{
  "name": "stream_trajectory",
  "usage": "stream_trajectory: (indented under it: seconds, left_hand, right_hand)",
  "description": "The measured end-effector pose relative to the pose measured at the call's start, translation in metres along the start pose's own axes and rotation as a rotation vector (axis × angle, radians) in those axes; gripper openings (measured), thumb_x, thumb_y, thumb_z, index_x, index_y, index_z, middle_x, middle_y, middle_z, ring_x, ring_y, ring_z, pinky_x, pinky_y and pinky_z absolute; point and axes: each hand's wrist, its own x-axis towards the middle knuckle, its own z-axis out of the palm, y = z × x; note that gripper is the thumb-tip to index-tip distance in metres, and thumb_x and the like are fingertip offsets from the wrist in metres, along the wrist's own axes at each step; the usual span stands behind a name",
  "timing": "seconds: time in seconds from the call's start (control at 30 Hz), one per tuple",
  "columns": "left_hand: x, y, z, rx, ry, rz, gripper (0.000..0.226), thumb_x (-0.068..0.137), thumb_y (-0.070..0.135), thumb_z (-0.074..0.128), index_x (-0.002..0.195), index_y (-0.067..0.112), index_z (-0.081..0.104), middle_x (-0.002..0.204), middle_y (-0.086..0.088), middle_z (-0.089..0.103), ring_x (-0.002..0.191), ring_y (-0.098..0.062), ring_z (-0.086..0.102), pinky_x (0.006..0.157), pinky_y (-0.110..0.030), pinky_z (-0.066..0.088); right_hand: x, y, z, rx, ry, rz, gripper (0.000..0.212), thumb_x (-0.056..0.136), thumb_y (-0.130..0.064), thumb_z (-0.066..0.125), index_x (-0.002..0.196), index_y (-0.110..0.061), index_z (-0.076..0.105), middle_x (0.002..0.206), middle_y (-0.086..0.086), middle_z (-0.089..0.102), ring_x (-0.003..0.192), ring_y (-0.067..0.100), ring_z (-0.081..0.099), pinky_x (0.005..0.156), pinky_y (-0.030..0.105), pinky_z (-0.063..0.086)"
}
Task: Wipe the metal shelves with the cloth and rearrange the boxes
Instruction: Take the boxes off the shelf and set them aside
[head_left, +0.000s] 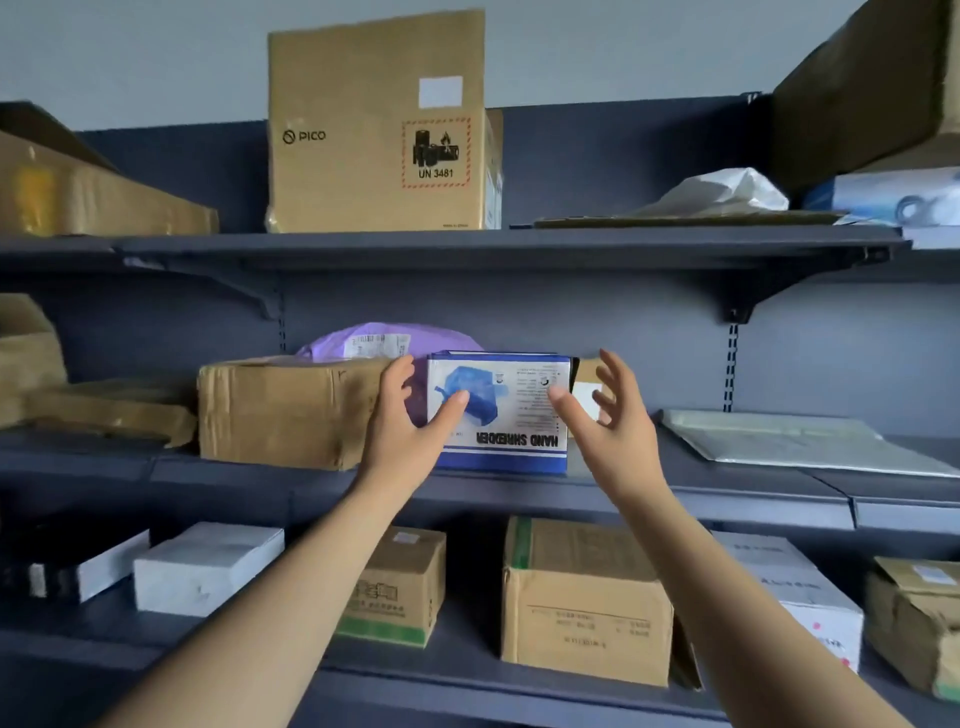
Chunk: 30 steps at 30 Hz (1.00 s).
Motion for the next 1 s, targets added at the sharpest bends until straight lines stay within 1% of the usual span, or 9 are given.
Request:
stream_trajectory:
  seconds: [0.13,0.2,0.33,0.47,0.6,0.7,0.8,0.87,1.0]
  left_hand:
    - [0.052,-0.031,0.022,0.023,-0.022,-0.005,0.079,0.085,0.035,0.079,0.15,0.03,0.033,0.145,0.016,0.041,0.132,-0.004,0.042,0.117,-0.042,0.037]
    - [0.071,-0.045,0.032,0.049,-0.031,0.01,0.078,0.087,0.034,0.078,0.151,0.033,0.033,0.149,0.015,0.041,0.135,-0.003,0.04,0.118,-0.035,0.034]
    - [0.086,-0.067,0.049,0.065,-0.038,0.058,0.076,0.09,0.025,0.075,0.152,0.032,0.031,0.145,0.023,0.035,0.123,0.019,0.032,0.097,0.004,0.023]
    - [0.085,-0.088,0.056,0.029,0.021,0.096,0.077,0.089,0.021,0.075,0.152,0.03,0.032,0.153,0.016,0.035,0.138,0.01,0.03,0.111,-0.011,0.022]
    - [0.085,-0.09,0.057,-0.004,0.006,0.09,0.075,0.09,0.022,0.074,0.151,0.034,0.032,0.149,0.022,0.036,0.133,0.02,0.029,0.104,0.0,0.023]
    - [0.081,-0.085,0.052,-0.016,-0.016,0.068,0.077,0.09,0.023,0.074,0.153,0.032,0.031,0.15,0.022,0.035,0.135,0.013,0.03,0.107,-0.008,0.024]
    - [0.069,-0.074,0.038,-0.031,-0.021,0.081,0.079,0.09,0.022,0.074,0.154,0.029,0.03,0.151,0.02,0.034,0.136,0.012,0.027,0.107,-0.004,0.021]
    - [0.06,-0.064,0.028,-0.05,-0.012,0.096,0.079,0.09,0.019,0.074,0.154,0.028,0.03,0.151,0.02,0.033,0.136,0.012,0.027,0.106,0.0,0.02]
    - [0.034,-0.041,-0.003,-0.093,-0.007,0.175,0.079,0.088,0.017,0.075,0.154,0.023,0.032,0.154,0.014,0.036,0.142,0.004,0.03,0.115,-0.011,0.022]
  right_hand:
    - [0.055,0.031,0.026,-0.049,0.005,0.054,0.099,0.075,-0.072,0.072,0.157,-0.035,0.03,0.155,-0.016,0.04,0.141,0.006,0.042,0.117,0.037,0.036]
    - [0.073,0.044,0.039,-0.064,-0.033,0.069,0.095,0.082,-0.063,0.073,0.158,-0.028,0.029,0.15,-0.017,0.045,0.132,-0.007,0.041,0.112,0.017,0.032]
    - [0.085,0.064,0.057,-0.159,0.021,0.041,0.066,0.092,-0.041,0.072,0.15,-0.023,0.043,0.083,-0.021,0.047,0.072,-0.019,0.048,0.07,-0.004,0.033]
    - [0.083,0.069,0.064,-0.136,0.043,0.002,0.066,0.096,-0.035,0.069,0.153,-0.021,0.039,0.106,-0.038,0.043,0.089,-0.043,0.033,0.076,-0.011,0.023]
    - [0.079,0.066,0.069,-0.107,0.066,0.011,0.067,0.096,-0.03,0.068,0.154,-0.018,0.036,0.116,-0.03,0.05,0.097,-0.034,0.043,0.085,-0.006,0.032]
    - [0.069,0.053,0.07,-0.128,0.067,0.003,0.068,0.097,-0.027,0.068,0.155,-0.015,0.035,0.119,0.014,0.059,0.102,0.002,0.048,0.081,-0.004,0.037]
    - [0.051,0.036,0.069,-0.145,0.05,-0.013,0.073,0.096,-0.036,0.068,0.157,-0.023,0.032,0.099,0.002,0.062,0.085,0.009,0.058,0.079,0.018,0.048]
    - [0.042,0.027,0.067,-0.16,0.054,-0.019,0.075,0.094,-0.043,0.069,0.158,-0.028,0.03,0.103,0.009,0.062,0.09,0.013,0.06,0.077,0.026,0.048]
    - [0.009,-0.001,0.066,-0.188,0.099,-0.057,0.081,0.088,-0.062,0.065,0.155,-0.038,0.029,0.108,-0.016,0.052,0.102,0.007,0.053,0.095,0.032,0.047]
